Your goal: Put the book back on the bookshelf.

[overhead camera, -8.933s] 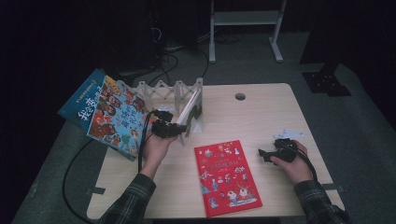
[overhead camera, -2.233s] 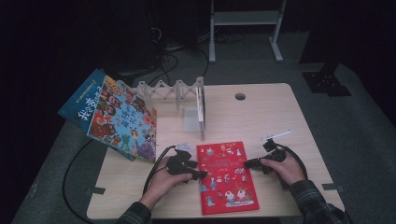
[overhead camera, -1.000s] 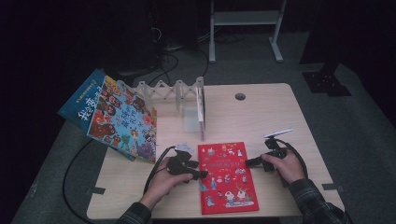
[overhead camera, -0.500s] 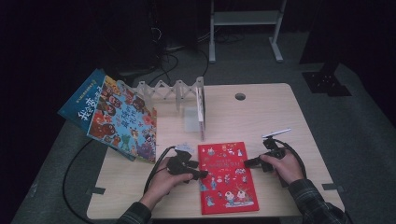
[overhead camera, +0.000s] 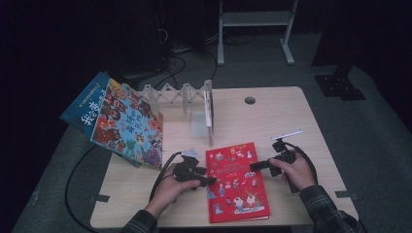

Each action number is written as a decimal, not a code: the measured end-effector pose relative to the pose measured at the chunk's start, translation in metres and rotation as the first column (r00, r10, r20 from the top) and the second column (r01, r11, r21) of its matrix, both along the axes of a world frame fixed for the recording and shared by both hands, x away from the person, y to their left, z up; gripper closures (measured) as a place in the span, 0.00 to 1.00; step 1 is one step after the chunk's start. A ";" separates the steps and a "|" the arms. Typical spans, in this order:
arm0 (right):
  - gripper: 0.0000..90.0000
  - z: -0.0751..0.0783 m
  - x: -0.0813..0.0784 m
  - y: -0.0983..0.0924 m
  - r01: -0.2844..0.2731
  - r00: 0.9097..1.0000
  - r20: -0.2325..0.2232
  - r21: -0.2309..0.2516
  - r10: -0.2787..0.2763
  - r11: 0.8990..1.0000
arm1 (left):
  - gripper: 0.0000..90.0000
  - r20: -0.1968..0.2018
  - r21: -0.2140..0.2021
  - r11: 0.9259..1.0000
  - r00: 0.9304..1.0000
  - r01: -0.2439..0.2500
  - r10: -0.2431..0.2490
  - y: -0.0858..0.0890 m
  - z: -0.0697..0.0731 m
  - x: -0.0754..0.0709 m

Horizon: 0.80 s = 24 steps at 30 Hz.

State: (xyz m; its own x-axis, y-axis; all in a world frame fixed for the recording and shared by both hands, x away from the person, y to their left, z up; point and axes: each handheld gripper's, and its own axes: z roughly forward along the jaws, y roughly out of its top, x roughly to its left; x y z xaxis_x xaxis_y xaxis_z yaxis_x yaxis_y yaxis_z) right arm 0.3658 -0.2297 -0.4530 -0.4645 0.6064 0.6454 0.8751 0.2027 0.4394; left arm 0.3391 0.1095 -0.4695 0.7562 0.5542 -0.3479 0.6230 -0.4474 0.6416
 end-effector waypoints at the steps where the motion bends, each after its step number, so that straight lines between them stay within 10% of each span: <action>1: 0.66 0.001 0.000 0.002 -0.007 1.000 0.002 0.024 0.006 1.000 | 0.39 -0.002 0.000 1.000 1.000 0.001 -0.001 0.000 0.000 0.000; 24: 0.63 -0.002 0.001 0.025 -0.104 0.984 0.150 0.033 0.098 0.994 | 0.39 -0.029 -0.048 0.999 1.000 -0.014 0.012 0.005 -0.002 0.002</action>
